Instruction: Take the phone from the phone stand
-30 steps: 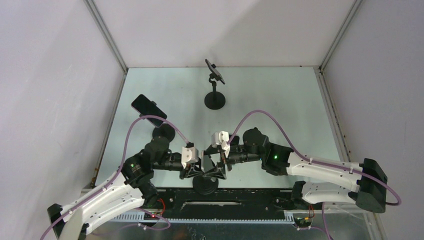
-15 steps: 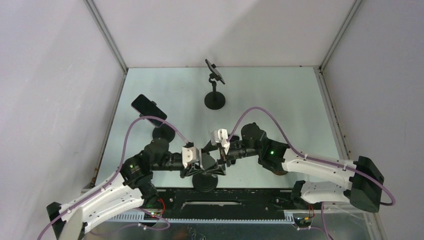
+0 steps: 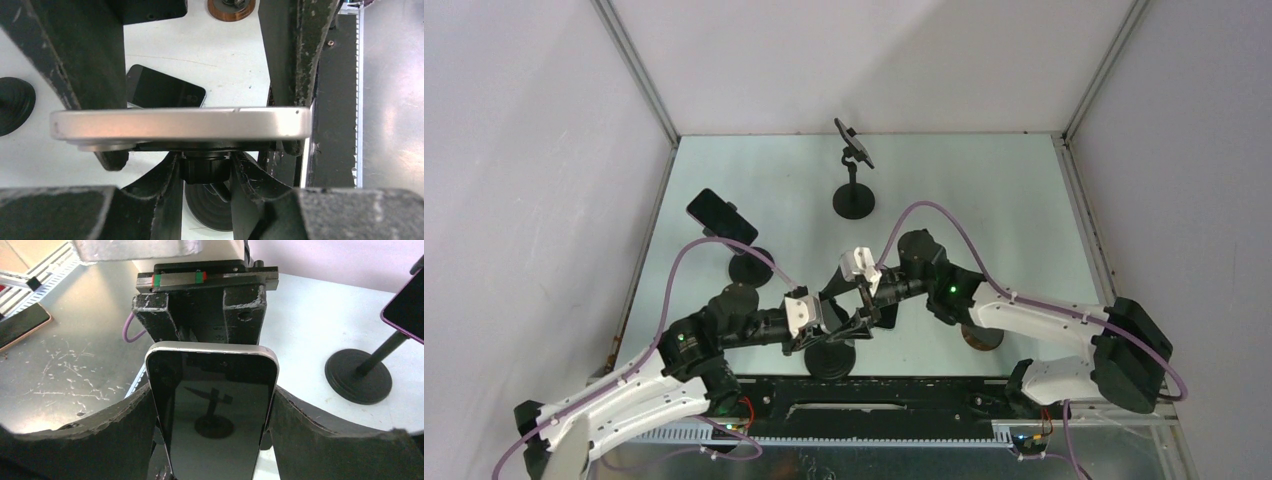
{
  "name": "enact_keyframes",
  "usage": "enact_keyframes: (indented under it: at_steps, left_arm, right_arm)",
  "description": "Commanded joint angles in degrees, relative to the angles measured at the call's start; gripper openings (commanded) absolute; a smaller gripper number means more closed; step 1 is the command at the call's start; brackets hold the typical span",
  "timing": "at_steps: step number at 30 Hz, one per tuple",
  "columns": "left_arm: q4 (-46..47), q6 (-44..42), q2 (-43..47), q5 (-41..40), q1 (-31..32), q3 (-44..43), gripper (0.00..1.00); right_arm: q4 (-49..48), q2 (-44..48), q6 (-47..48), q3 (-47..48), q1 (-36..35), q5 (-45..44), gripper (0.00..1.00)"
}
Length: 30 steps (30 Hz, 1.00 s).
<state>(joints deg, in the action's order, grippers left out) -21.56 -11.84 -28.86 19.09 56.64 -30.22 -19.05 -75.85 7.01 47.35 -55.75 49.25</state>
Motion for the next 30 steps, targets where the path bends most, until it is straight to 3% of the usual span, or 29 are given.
enact_keyframes:
  at_steps: [1, 11, 22, 30]
  left_arm:
    - [4.5, -6.3, -0.2, 16.1, 7.0, -2.3, 0.00]
    - [5.2, -5.5, 0.0, 15.9, 8.5, -1.7, 0.00]
    - [5.0, -5.6, 0.4, 16.6, 8.7, -1.6, 0.00]
    - [4.6, -6.1, -0.9, 18.0, 9.9, -1.9, 0.00]
  right_arm:
    - [-0.4, -6.2, 7.7, 5.4, 5.4, -15.0, 0.00]
    - [0.0, -12.2, 9.9, 8.5, 9.9, -15.0, 0.00]
    - [6.1, -10.9, 14.4, 8.7, 12.8, -12.9, 0.00]
    - [9.3, -11.9, 16.5, 11.6, 13.1, -17.3, 0.00]
